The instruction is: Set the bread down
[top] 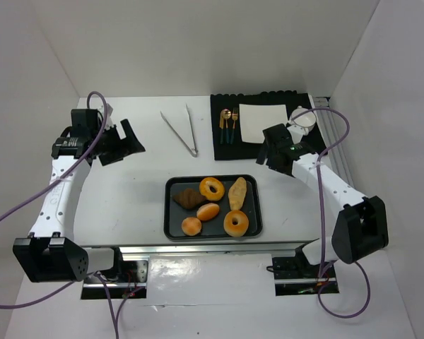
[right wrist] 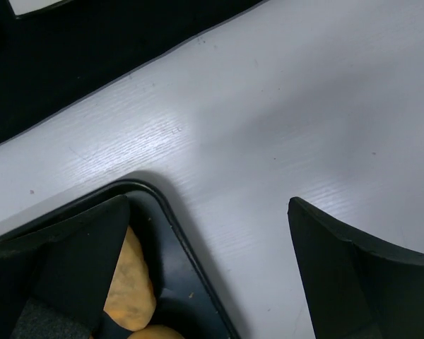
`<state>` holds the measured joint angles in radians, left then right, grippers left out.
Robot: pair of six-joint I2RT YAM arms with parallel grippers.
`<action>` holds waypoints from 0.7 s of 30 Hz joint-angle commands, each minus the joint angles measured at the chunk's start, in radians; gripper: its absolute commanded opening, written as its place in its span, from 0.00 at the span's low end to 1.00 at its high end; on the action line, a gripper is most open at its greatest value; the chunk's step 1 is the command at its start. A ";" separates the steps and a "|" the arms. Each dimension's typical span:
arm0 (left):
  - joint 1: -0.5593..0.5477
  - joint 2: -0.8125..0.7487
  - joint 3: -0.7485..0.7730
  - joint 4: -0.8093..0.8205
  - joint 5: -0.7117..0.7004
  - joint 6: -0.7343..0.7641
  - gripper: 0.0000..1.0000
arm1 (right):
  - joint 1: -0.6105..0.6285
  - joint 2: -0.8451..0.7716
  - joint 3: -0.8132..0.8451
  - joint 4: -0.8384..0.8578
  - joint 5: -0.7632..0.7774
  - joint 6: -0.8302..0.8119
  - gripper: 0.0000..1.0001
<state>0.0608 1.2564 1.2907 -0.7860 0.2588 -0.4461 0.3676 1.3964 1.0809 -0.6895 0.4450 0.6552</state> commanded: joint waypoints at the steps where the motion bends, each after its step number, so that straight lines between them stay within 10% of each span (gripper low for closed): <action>1: -0.001 0.014 0.038 0.002 -0.003 0.017 1.00 | -0.018 -0.017 -0.004 0.033 -0.005 -0.016 1.00; 9: -0.001 0.035 0.029 0.011 -0.003 0.017 1.00 | 0.078 0.053 0.079 0.156 -0.071 -0.091 1.00; 21: 0.008 0.104 0.059 -0.019 -0.136 0.017 1.00 | 0.245 0.622 0.737 0.153 -0.259 -0.440 1.00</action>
<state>0.0624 1.3369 1.2987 -0.7940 0.1745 -0.4458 0.6243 1.9545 1.7107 -0.5365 0.2558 0.3340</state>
